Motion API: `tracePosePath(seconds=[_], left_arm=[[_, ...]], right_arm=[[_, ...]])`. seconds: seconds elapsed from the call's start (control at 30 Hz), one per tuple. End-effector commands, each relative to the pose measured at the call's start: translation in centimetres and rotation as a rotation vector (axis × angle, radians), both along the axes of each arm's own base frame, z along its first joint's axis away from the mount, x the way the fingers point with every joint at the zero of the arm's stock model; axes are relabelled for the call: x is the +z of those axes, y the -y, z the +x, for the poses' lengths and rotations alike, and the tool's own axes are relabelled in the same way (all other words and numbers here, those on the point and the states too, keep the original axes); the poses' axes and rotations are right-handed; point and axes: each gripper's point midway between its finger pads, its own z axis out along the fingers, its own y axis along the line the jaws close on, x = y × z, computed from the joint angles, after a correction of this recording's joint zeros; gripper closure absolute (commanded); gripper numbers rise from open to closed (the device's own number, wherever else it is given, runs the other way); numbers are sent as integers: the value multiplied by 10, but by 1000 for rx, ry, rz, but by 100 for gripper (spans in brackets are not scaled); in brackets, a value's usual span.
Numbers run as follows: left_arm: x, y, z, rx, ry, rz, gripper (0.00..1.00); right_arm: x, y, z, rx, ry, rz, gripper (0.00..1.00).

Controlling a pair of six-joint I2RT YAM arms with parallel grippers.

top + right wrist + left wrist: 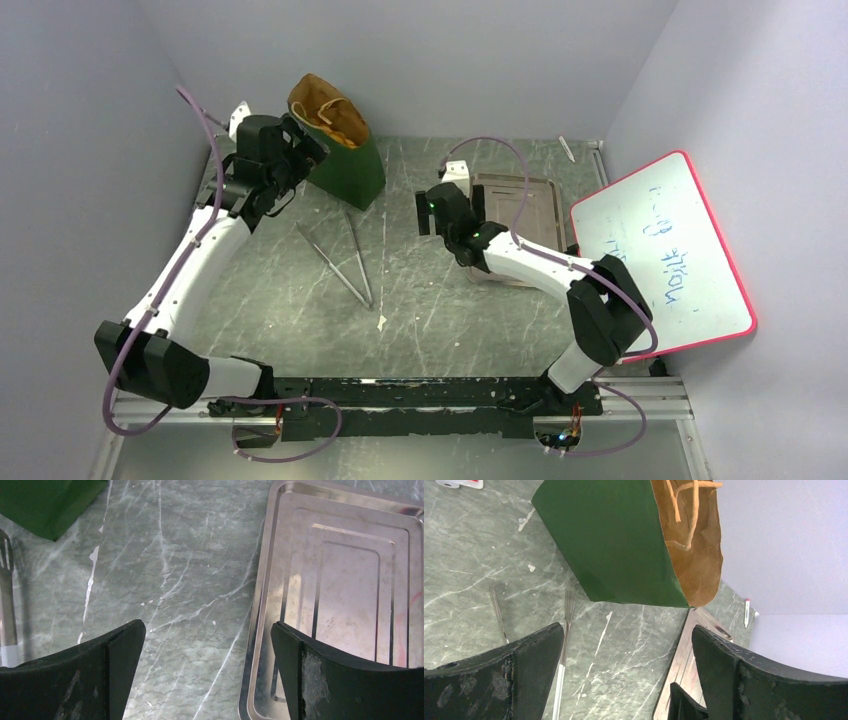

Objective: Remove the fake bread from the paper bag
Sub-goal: Pick up the paper bag from the center of the board.

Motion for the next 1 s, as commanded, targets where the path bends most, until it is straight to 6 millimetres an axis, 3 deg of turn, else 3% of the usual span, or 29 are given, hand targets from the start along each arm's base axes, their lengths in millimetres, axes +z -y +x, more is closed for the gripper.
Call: tracePosePath(seconds=[0.0,0.2,0.63,0.97], left_arm=[[-5,12,14,-11,8,16,6],[-11,27,39,-6,-23,31,6],[-8,28,92,118,-19,37,6],[-35,29,97,122,-72,54,6]], right_arm=[[14,-4,11,-2,35,16,1],[22,-3,17,-6,49,21,1],[18,-1,23,-6,42,26,1],[18,12,29,-38,37,44,1]])
